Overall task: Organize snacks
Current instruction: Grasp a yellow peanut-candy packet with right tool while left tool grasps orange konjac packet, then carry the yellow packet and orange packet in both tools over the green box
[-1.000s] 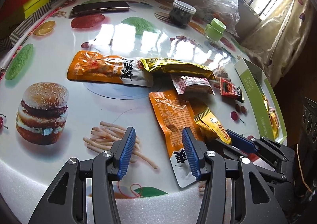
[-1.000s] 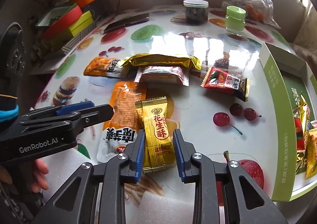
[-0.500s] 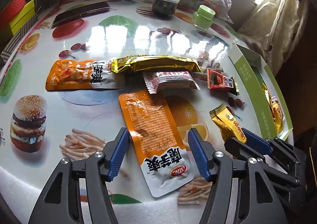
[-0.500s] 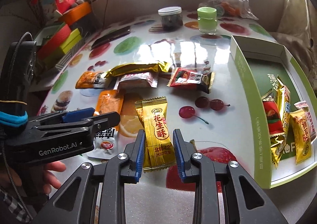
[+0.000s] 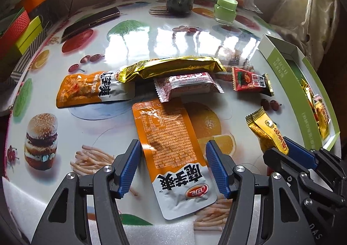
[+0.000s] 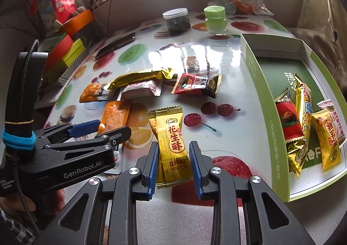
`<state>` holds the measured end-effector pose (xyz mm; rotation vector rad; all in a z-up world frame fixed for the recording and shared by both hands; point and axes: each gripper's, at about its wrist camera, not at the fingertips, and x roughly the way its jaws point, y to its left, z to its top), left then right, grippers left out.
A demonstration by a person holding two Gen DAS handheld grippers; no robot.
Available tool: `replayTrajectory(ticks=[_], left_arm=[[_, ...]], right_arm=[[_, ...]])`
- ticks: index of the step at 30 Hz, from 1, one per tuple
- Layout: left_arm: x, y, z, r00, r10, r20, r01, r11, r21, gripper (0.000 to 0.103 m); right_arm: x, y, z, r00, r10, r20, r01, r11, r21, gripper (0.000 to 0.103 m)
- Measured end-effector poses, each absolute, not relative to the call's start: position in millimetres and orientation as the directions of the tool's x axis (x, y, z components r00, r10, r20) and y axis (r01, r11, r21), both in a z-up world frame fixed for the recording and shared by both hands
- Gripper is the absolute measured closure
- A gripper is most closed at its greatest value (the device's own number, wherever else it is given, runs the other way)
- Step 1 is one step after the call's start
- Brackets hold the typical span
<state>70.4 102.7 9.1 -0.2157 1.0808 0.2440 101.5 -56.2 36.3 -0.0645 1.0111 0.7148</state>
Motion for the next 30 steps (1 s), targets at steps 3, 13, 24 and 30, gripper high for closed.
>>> replayTrajectory(ticks=[3, 13, 24, 30], left_arm=[[69.4, 101.5, 9.6, 0.45, 0.105, -0.887, -0.301, 0.953, -0.04, 0.044], [62.8, 107.2, 13.3, 0.483, 0.089, -0.871, -0.312, 0.947, -0.076, 0.054], [56.4, 106.2, 15.6, 0.5, 0.052, -0.864, -0.295, 0.949, -0.114, 0.058], [53.7, 102.8, 21.3, 0.517, 0.048, -0.855, -0.284, 0.951, -0.118, 0.058]], right_arm=[[101.2, -57.0, 36.3, 0.325, 0.52, -0.79, -0.573, 0.773, 0.273, 0.076], [100.7, -56.5, 36.2, 0.325, 0.517, -0.792, -0.573, 0.774, 0.27, 0.076], [99.7, -56.3, 37.0, 0.332, 0.513, -0.792, -0.571, 0.777, 0.264, 0.076], [99.1, -60.3, 40.1, 0.353, 0.501, -0.79, -0.557, 0.791, 0.253, 0.076]])
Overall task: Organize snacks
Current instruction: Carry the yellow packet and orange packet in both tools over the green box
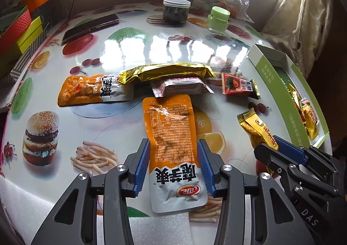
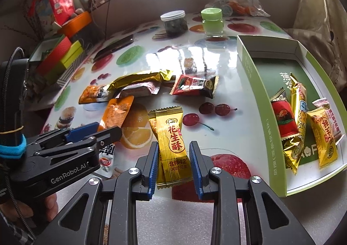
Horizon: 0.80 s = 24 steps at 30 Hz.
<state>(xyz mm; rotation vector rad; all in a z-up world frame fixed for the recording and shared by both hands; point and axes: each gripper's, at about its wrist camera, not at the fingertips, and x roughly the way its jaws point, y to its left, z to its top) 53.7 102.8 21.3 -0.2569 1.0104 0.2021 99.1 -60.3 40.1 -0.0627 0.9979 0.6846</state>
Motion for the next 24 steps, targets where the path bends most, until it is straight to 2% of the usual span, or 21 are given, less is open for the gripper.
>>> replayTrajectory(ticks=[24], left_arm=[[59.8, 83.8, 53.9, 0.59, -0.011, -0.807, -0.201, 0.966, -0.161, 0.058]], right_arm=[[100.2, -85.7, 66.7, 0.451, 0.486, -0.749, -0.507, 0.83, 0.233, 0.076]])
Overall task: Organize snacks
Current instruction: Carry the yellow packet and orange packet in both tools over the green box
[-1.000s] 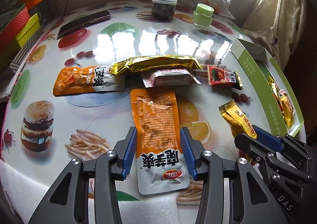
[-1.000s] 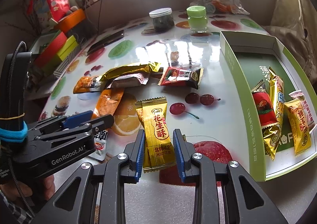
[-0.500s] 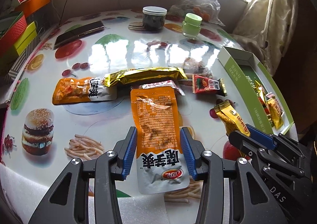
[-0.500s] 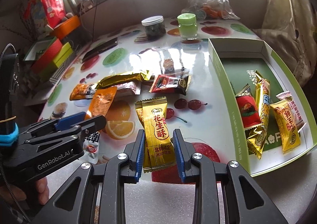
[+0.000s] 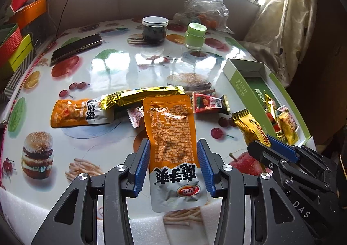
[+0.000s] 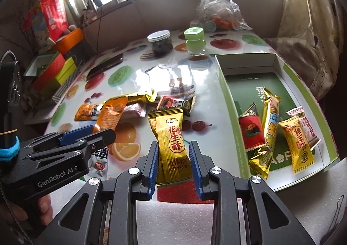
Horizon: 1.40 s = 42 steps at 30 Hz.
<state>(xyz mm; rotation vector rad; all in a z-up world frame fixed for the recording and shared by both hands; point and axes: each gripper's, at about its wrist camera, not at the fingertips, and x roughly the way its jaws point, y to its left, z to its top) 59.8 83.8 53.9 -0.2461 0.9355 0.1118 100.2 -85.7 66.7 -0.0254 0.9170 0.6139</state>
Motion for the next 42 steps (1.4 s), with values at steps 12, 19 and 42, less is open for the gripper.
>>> replayTrajectory(ticks=[12, 19, 42], left_arm=[[78.1, 68.0, 63.6, 0.606, -0.056, -0.794, -0.157, 0.969, -0.189, 0.058], [90.9, 58.3, 70.3, 0.614, -0.068, -0.787, -0.13, 0.974, -0.186, 0.058], [156.6, 15.8, 83.0, 0.617, -0.188, -0.764, -0.014, 0.968, -0.25, 0.058]], right_arm=[[109.4, -106.6, 76.7, 0.496, 0.466, -0.733, -0.466, 0.855, 0.228, 0.076], [115.9, -118.5, 80.7, 0.517, 0.454, -0.726, -0.44, 0.868, 0.229, 0.076], [146.4, -184.9, 73.2, 0.597, 0.3, -0.744, -0.261, 0.95, 0.173, 0.076]])
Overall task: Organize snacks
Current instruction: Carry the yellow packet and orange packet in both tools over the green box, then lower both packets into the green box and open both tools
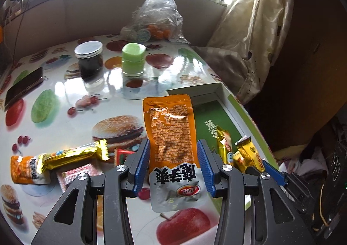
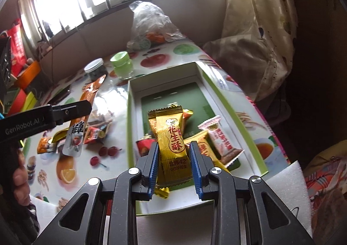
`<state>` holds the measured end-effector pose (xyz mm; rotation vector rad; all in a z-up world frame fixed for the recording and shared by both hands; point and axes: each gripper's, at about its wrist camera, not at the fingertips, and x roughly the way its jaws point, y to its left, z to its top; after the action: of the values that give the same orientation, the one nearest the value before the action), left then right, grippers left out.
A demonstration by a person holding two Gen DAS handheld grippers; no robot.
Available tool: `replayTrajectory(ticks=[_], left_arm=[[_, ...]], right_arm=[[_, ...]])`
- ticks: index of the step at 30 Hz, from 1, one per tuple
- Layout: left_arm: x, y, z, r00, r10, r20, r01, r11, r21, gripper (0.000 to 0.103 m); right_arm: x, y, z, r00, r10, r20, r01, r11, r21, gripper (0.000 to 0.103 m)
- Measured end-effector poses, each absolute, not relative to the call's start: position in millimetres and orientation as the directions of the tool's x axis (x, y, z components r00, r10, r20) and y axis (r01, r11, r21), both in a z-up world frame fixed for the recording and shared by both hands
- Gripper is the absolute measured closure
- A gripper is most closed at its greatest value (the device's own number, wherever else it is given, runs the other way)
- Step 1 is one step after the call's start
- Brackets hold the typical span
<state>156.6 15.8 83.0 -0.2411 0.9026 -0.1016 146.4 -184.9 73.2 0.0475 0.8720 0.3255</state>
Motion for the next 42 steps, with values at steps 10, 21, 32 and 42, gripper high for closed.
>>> replayTrajectory(ticks=[10, 21, 32, 42], left_arm=[[185.0, -12.5, 77.1, 0.582, -0.239, -0.777, 0.039, 0.963, -0.267, 0.058], [204.9, -32.5, 60.8, 0.541, -0.262, -0.8, 0.064, 0.96, -0.271, 0.058], [212.1, -37.9, 51.3, 0.522, -0.257, -0.813, 0.061, 0.962, -0.265, 0.057], [214.8, -39.7, 47.1, 0.51, -0.274, -0.815, 0.067, 0.958, -0.28, 0.055]], right_arm=[[152.8, -203.2, 56.3, 0.586, 0.225, -0.778, -0.202, 0.971, 0.129, 0.076], [151.4, -206.7, 48.5, 0.569, 0.23, -0.789, -0.217, 0.968, 0.126, 0.076], [150.8, -207.9, 46.6, 0.549, 0.248, -0.798, -0.22, 0.964, 0.148, 0.076], [152.0, -208.6, 46.2, 0.549, 0.25, -0.798, -0.221, 0.964, 0.149, 0.073]])
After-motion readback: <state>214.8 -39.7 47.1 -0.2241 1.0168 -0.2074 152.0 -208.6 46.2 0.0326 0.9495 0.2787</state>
